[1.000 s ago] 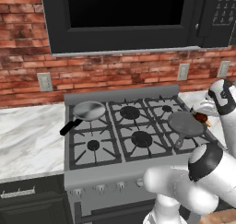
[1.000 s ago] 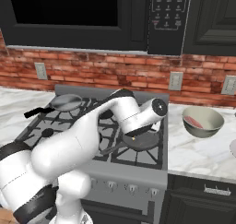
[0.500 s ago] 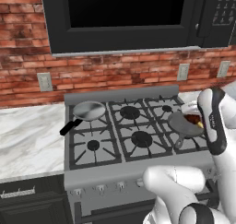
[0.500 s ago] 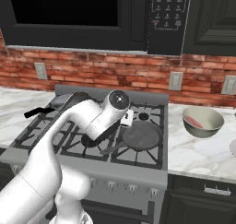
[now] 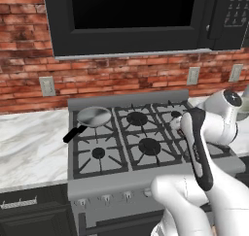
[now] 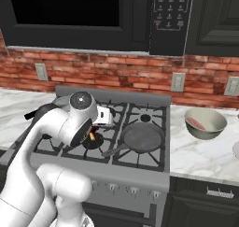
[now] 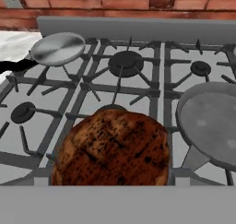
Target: Place one of the steaks on the plate and the other in the bowl. Then place the bowl in the fridge.
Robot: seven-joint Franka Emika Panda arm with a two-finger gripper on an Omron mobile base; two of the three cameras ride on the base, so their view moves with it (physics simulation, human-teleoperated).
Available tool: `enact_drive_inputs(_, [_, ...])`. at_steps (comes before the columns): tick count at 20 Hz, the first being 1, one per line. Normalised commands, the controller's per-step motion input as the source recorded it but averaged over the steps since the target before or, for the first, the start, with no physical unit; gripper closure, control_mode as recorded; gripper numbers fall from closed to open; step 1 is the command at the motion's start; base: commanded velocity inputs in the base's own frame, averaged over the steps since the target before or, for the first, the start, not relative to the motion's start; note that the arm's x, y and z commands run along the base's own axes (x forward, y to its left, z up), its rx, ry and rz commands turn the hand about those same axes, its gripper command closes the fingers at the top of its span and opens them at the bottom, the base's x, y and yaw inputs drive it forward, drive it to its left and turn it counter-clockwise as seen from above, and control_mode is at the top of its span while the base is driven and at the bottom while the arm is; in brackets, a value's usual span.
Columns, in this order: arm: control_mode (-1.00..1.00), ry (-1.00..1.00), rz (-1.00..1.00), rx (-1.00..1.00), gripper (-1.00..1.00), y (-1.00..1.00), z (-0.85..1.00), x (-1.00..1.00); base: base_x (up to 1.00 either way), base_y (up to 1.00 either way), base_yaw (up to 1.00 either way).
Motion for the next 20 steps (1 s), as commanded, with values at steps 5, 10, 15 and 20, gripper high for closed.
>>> enact_drive_inputs(5, [-1.0, 0.0, 0.23, -0.08, 1.0, 0.06, 0.0, 0.0, 0.0, 0.0, 0.0])
enact_drive_inputs(10, [-1.0, 0.0, 0.34, -0.08, 1.0, 0.04, 0.0, 0.0, 0.0, 0.0, 0.0])
enact_drive_inputs(15, [-1.0, 0.0, 0.33, -0.15, 1.0, 0.25, 0.0, 0.0, 0.0, 0.0, 0.0])
enact_drive_inputs(20, [-1.0, 0.0, 0.26, -0.08, 1.0, 0.11, 0.0, 0.0, 0.0, 0.0, 0.0])
